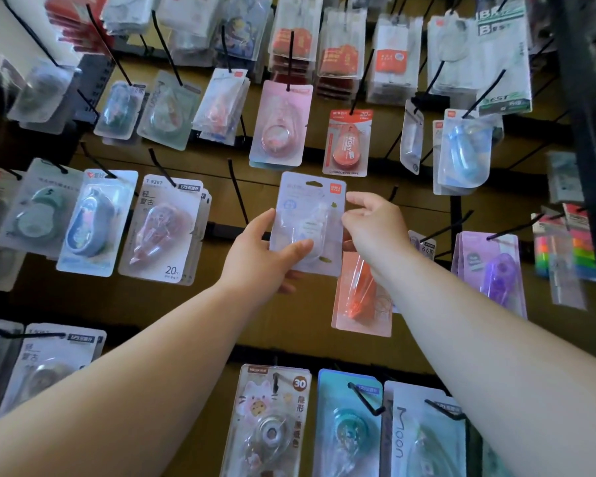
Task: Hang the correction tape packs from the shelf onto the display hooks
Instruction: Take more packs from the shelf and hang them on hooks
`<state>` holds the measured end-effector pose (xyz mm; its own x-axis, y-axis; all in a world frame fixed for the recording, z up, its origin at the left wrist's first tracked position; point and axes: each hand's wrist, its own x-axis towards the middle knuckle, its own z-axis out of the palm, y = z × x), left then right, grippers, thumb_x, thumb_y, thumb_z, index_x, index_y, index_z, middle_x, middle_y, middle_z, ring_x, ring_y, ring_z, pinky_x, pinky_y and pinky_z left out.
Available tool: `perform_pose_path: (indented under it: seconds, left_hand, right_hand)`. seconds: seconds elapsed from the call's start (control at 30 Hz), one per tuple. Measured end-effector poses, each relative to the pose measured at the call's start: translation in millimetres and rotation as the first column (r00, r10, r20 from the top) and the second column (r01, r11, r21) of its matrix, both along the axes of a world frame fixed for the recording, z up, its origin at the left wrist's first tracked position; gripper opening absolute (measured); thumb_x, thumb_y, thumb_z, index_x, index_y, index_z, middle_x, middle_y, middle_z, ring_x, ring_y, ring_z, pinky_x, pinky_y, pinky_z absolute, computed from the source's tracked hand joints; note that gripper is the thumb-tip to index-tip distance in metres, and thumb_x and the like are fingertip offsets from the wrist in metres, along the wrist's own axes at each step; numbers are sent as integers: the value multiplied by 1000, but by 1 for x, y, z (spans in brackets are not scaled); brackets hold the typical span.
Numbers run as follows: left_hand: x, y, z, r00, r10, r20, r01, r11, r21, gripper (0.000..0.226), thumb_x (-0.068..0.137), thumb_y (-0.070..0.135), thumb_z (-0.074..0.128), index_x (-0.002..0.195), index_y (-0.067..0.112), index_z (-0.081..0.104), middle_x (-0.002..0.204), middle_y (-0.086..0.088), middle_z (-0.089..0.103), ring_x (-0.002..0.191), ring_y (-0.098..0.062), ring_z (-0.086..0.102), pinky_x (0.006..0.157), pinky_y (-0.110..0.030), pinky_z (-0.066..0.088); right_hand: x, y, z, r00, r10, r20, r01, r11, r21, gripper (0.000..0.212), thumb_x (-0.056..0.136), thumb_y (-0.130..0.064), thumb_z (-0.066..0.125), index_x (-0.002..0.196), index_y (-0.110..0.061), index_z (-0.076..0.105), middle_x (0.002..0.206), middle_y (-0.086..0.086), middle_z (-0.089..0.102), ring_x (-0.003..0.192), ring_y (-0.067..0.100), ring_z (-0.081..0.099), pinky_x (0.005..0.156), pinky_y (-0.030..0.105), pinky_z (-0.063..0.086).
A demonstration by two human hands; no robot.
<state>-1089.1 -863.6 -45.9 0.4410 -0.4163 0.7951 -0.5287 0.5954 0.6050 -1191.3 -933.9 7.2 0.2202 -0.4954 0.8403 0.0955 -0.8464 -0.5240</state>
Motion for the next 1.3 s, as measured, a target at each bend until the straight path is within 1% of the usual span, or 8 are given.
perform_pose_path:
  seconds: [0.3,0.43,0.63,0.77,0.9,1.03,1.17,1.3]
  left_hand:
    - [12,-2,-9,998,29,-61,-27,999,39,66,84,27,60,142,23,28,125,-9,58,66,-13,62,45,-15,51]
    - [13,-13,-10,997,67,-30,-64,994,92,66,87,28,56,144,26,22,128,-7,56,73,-14,62,48,-18,52]
    - [17,-7,-46,952,251,173,-284,937,205,61,88,35,53,142,27,25,140,1,44,121,-16,49,89,-28,44]
    - [30,12,-91,679,522,516,-663,738,125,53,86,43,51,136,31,38,135,10,47,125,-11,46,101,-29,39]
    - [47,27,-112,388,638,666,-769,622,-147,36,76,40,46,94,22,72,90,7,73,87,-15,71,75,-30,55]
    - [54,23,-127,590,532,607,-620,781,-81,35,95,35,37,129,33,48,129,21,49,122,2,45,91,-7,33]
    - [60,23,-128,587,530,612,-608,787,-98,30,92,32,44,114,27,63,112,15,63,106,-4,56,67,-2,29]
    - [59,27,-132,616,468,634,-573,818,-47,30,90,33,47,115,26,62,114,15,61,111,-4,47,71,-6,27]
  right_hand:
    - [9,-2,-19,986,49,-161,-48,999,11,43,90,-13,52,132,-18,42,128,7,57,110,26,60,59,19,47]
    - [14,-10,-26,971,48,-234,-45,999,19,63,85,-14,61,139,-26,30,136,6,48,122,26,49,69,22,46]
    - [30,-23,-28,973,18,-230,-7,999,52,66,85,-9,60,141,-25,27,138,6,47,121,26,51,79,31,49]
    - [45,-33,-26,975,-56,-217,68,996,50,67,85,-7,58,142,-23,26,136,6,47,116,25,52,74,28,46]
    - [58,-42,-28,970,-107,-216,121,991,53,68,87,-8,57,144,-23,22,137,6,46,115,25,52,74,29,46]
    - [68,-44,-32,963,-150,-223,164,985,48,69,89,-9,54,145,-22,17,137,7,44,114,25,51,75,30,46]
    - [70,-40,-36,944,-203,-262,219,975,33,70,90,-11,52,146,-22,12,134,8,45,95,21,49,78,33,50]
    - [58,-36,-46,912,-209,-353,239,970,46,59,89,-15,52,140,-17,24,128,8,48,100,26,54,77,38,53]
